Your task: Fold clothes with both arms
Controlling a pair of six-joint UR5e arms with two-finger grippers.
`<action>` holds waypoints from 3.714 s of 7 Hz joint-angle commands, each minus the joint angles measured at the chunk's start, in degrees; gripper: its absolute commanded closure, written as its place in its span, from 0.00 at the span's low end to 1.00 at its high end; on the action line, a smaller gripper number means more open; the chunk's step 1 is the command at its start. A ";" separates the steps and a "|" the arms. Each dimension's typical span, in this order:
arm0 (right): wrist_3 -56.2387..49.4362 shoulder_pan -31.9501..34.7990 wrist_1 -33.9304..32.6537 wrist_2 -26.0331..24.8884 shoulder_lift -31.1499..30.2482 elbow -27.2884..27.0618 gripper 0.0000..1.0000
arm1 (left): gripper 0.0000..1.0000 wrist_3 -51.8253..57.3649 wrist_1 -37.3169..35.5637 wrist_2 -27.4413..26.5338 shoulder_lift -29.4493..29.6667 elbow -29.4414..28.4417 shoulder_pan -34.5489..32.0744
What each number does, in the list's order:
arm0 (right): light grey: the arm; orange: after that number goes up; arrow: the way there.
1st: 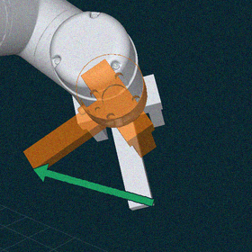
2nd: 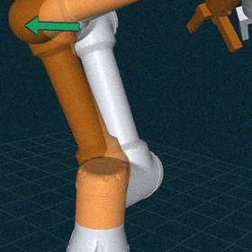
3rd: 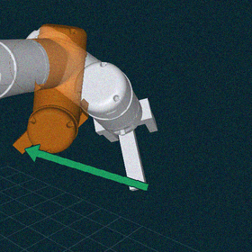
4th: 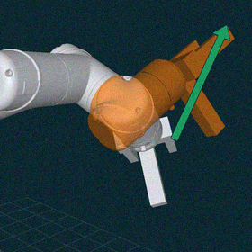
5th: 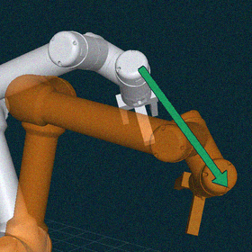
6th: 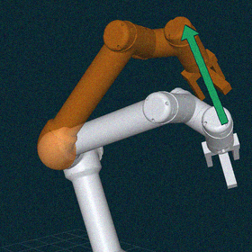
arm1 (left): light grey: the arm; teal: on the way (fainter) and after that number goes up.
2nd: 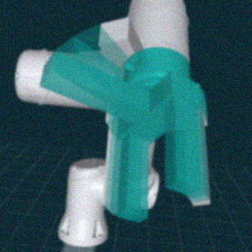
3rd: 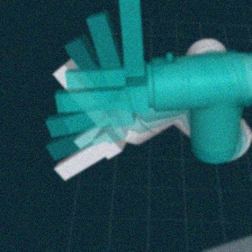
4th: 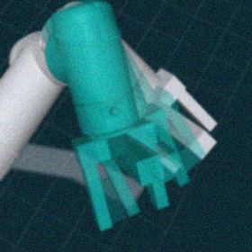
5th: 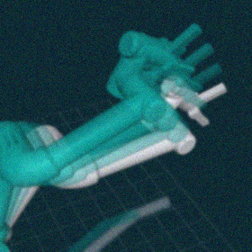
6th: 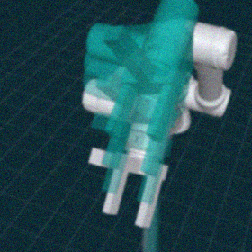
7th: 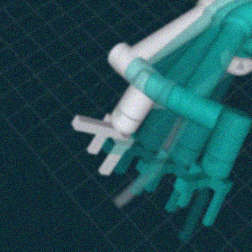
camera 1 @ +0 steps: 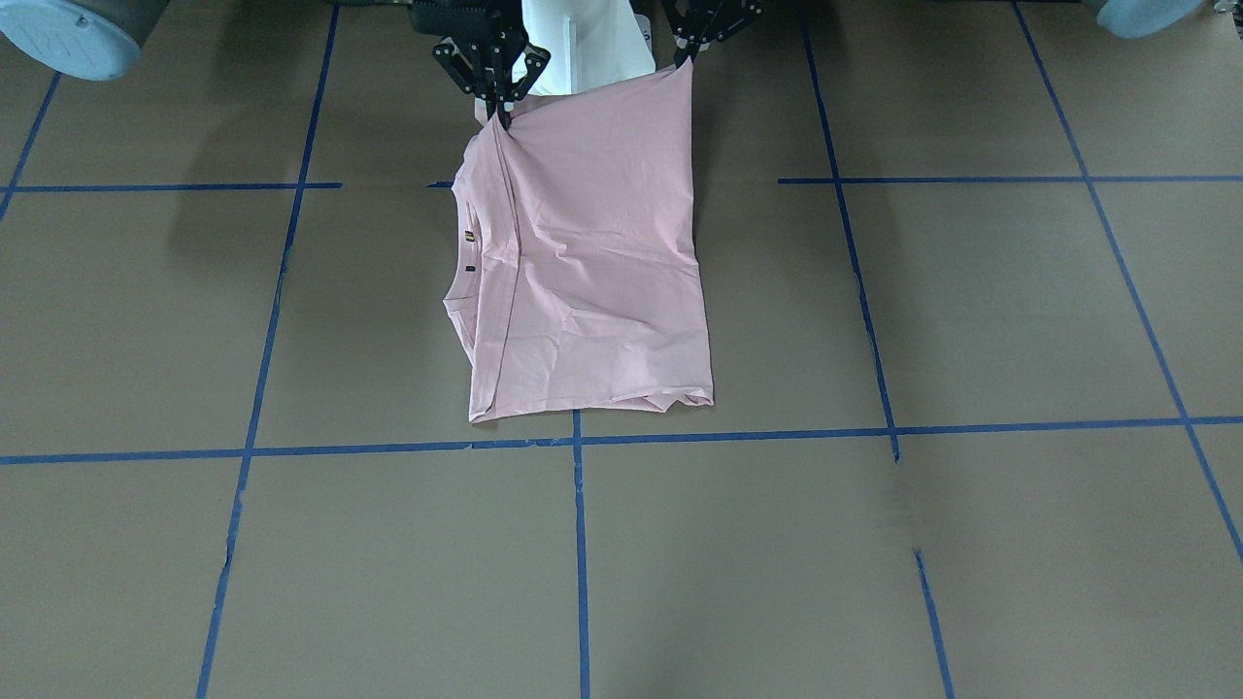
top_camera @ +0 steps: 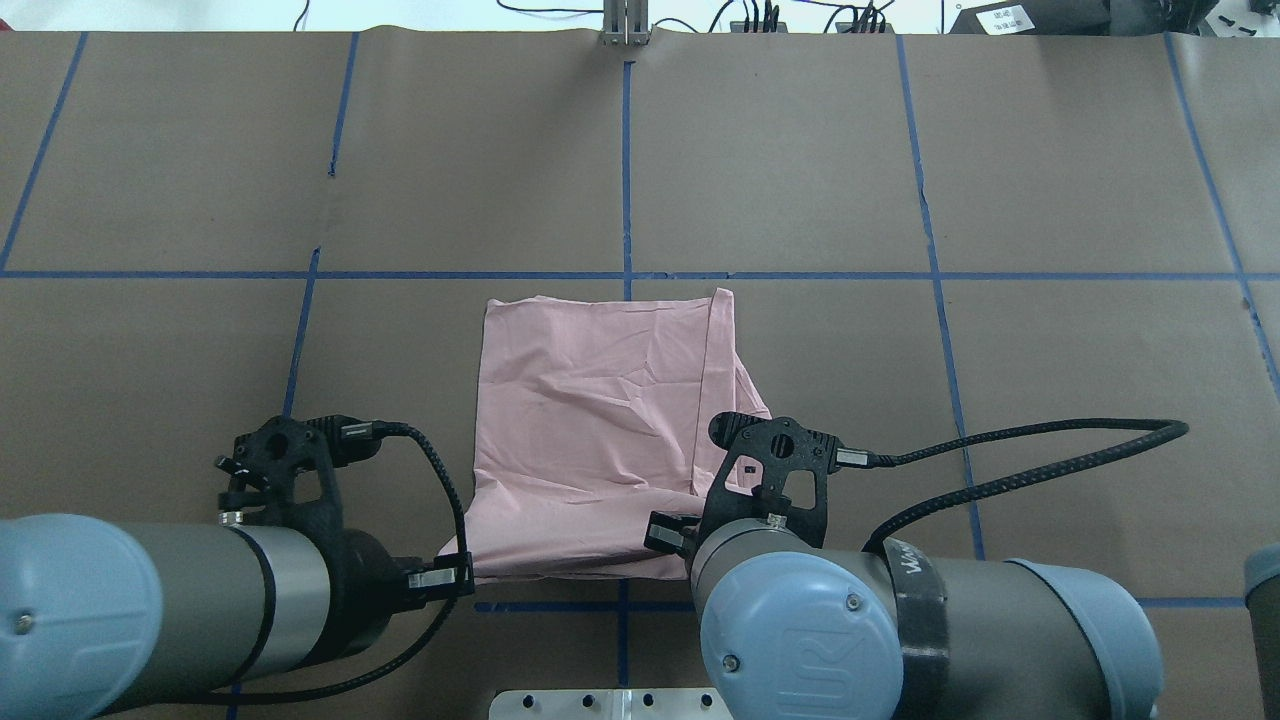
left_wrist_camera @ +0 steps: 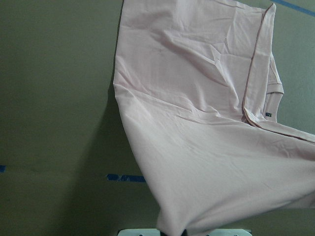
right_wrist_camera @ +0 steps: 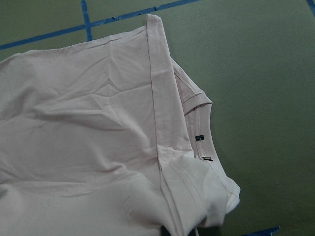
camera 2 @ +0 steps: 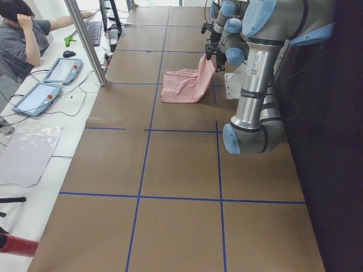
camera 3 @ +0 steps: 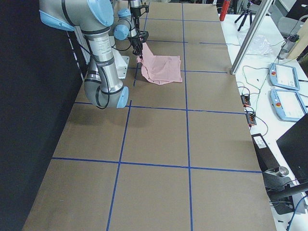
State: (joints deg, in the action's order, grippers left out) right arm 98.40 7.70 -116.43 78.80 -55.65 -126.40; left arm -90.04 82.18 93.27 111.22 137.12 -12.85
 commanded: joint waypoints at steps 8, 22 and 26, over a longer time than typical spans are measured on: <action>-18.65 20.65 29.09 5.89 13.96 44.40 0.00 | 0.00 23.14 28.50 3.29 14.45 -46.97 -24.11; -82.31 58.38 5.49 38.98 -26.46 11.87 0.00 | 0.00 78.88 10.45 31.18 -21.55 -26.42 -64.31; -96.00 73.39 13.13 47.85 -39.84 13.63 0.00 | 0.00 101.99 11.16 37.86 -22.36 -42.67 -80.89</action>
State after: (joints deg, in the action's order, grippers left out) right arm 6.69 76.85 -106.14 125.78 -90.65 -112.93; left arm 1.85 93.19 129.94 88.91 100.63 -89.43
